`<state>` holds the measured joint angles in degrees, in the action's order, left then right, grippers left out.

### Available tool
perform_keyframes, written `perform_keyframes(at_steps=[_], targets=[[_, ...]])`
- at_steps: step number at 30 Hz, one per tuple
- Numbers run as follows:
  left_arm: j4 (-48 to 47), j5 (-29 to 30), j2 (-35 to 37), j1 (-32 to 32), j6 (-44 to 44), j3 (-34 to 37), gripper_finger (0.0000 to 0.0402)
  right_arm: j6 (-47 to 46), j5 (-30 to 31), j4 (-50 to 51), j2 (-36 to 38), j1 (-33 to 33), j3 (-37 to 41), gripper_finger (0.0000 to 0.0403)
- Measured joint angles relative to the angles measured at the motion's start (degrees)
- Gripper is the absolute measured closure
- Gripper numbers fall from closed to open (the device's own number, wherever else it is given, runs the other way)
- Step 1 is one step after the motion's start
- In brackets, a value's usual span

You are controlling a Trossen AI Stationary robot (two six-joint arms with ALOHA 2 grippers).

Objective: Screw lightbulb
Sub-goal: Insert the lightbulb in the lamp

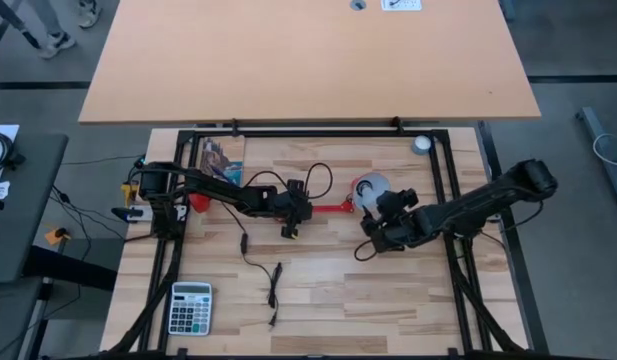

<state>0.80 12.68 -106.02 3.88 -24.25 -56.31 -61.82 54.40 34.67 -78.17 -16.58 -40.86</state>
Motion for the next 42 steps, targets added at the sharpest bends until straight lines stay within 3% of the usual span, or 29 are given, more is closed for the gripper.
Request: perform_keyframes(at_steps=[9, 14, 23, 29, 42], targets=[[0.2, 0.0, 0.0, 0.0, 0.0, 0.0, 0.0322, -0.8, -1.4, -3.6, -3.8, 2.6, 0.0, 0.0003], [0.2, 0.0, 0.0, 0.0, 0.2, 0.0, 0.0322, -1.4, 1.0, -4.8, -6.4, 3.1, -0.1, 0.001], [0.3, 0.0, 0.0, 0.0, 0.3, 0.0, 0.0322, -0.6, 0.7, -4.7, -6.6, 4.3, 0.0, 0.008], [0.4, 0.1, 0.0, 0.0, 0.4, 0.0, 0.0322, 5.8, -1.0, -4.4, -5.0, 4.4, -1.7, 0.0111], [0.5, 1.0, -0.1, 0.0, 0.7, 0.0, 0.0308, 23.0, -14.7, 4.3, 1.4, 11.9, -8.5, 0.0114]])
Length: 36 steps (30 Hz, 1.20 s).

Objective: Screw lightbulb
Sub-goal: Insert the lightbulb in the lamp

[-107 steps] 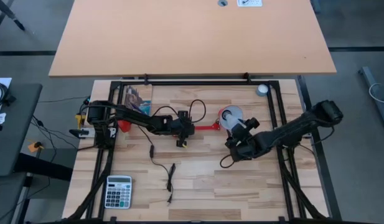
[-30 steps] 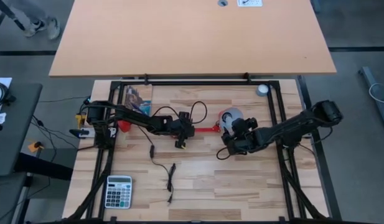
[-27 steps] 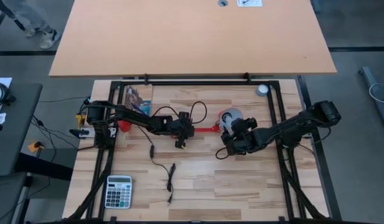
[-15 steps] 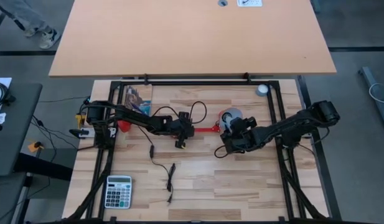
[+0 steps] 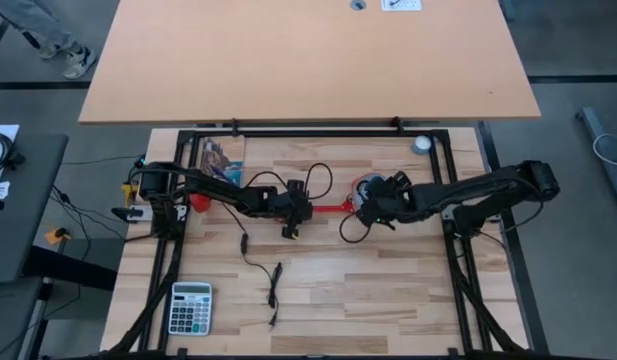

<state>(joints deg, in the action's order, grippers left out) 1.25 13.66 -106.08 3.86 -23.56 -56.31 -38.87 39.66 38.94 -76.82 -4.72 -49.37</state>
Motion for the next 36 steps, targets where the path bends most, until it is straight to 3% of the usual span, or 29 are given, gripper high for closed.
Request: perform_keyframes(at_steps=[10, 36], targets=[[0.0, 0.2, 0.0, 0.0, 0.3, 0.0, 0.0298, 1.4, -4.1, 1.4, 0.3, 0.5, -0.1, 0.0115], [2.1, 0.2, 0.0, -1.0, -1.2, 0.0, 0.0296, 3.1, -5.4, 0.6, -1.3, 2.3, -0.1, 0.0115]])
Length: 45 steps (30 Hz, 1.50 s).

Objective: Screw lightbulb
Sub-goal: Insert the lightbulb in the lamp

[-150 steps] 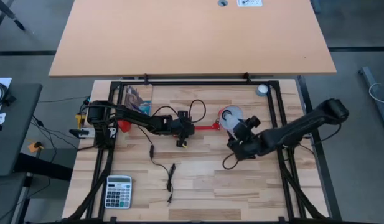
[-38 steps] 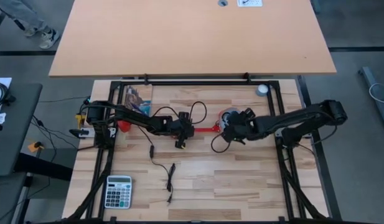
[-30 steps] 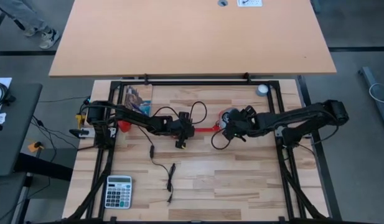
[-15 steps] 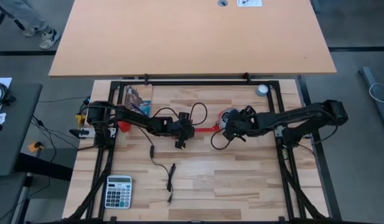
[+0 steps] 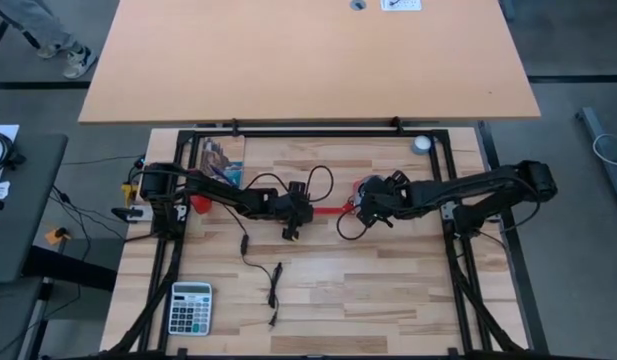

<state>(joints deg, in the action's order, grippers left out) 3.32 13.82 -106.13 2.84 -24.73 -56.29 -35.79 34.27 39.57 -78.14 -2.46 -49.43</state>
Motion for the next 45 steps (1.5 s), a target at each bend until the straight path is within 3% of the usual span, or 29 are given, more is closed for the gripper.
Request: perform_keyframes(at_steps=[16, 31, 38, 45], targets=[[0.1, 0.5, 0.0, 0.1, -0.8, 0.0, 0.0307, -2.9, -2.9, -1.7, -1.0, 3.0, 0.0, 0.0115], [0.1, -0.9, 0.1, 0.2, -3.6, 0.0, 0.0308, -28.5, -1.9, -2.2, -1.0, 2.8, 0.0, 0.0115], [0.1, -1.5, 0.1, 0.4, -5.4, 0.0, 0.0308, -30.9, -1.5, -2.8, -1.0, 3.0, 0.1, 0.0111], [0.3, -2.6, 0.1, 0.3, -7.2, -0.2, 0.0308, -30.8, -1.9, -4.7, -1.1, 2.8, 0.0, 0.0078]])
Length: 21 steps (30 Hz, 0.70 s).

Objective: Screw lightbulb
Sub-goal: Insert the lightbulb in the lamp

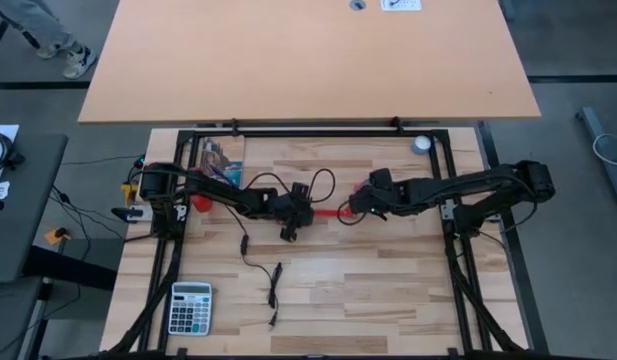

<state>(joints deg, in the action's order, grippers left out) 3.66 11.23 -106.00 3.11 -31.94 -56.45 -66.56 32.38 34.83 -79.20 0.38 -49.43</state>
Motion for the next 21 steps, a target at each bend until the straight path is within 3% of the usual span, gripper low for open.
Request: perform_keyframes(at_steps=[12, 17, 21], targets=[[-0.4, -0.1, 0.0, 0.2, -1.3, 0.0, 0.0308, 16.7, 1.4, 2.9, 3.4, -1.3, -1.2, 0.0048], [-0.4, -0.5, 0.0, 0.2, -1.0, 0.0, 0.0308, 30.7, 2.7, 9.3, 5.9, -7.8, -3.3, 0.0053], [-0.5, -0.4, 0.0, 0.2, 0.0, 0.0, 0.0308, 33.2, 4.4, 12.2, 5.7, -14.1, -2.8, 0.0049]])
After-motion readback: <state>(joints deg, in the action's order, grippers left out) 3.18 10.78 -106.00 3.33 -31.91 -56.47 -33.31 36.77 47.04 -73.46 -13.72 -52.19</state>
